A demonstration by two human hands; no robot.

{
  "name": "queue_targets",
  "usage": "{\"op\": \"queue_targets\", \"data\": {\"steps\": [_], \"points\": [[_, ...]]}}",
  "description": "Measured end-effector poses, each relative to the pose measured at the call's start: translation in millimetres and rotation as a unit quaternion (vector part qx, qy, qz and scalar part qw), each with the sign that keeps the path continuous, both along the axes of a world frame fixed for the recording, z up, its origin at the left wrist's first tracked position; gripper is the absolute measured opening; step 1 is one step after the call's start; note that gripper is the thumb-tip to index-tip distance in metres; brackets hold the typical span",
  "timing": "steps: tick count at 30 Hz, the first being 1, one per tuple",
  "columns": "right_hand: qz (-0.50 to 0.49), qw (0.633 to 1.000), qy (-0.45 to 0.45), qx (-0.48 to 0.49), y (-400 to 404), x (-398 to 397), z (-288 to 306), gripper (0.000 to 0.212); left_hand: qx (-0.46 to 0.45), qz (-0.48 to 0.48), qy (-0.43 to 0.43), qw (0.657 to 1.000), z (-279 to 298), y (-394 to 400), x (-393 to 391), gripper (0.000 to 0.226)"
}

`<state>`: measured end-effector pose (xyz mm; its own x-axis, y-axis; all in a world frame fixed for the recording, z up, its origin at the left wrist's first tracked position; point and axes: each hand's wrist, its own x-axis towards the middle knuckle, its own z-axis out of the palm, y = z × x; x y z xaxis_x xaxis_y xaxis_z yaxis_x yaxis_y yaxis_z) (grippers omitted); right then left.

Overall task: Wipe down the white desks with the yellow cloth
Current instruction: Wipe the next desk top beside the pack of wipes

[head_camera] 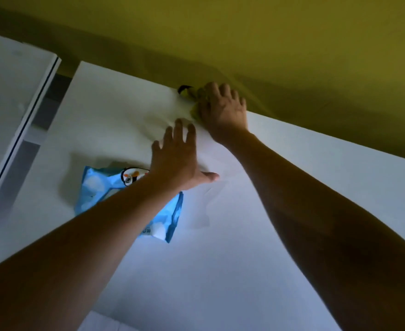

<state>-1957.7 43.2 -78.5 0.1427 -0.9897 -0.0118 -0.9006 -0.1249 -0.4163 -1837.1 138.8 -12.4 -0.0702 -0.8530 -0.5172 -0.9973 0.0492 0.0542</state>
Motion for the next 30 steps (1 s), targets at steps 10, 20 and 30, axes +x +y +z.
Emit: {"op": "queue_targets", "data": {"steps": [10,20,30], "points": [[-0.089,0.995,0.041,-0.006,47.3,-123.1,3.5,0.038,0.022,-0.039,-0.026,0.999,-19.9,19.4,-15.2,0.156],[0.002,1.000,0.005,0.016,17.8,-35.9,5.3,0.039,0.036,-0.008,-0.024,0.999,-12.2,19.0,-25.7,0.155],[-0.129,0.991,0.028,-0.004,93.3,-240.9,2.6,0.050,0.045,0.037,-0.007,0.998,-0.8,16.1,-43.5,0.143]]}}
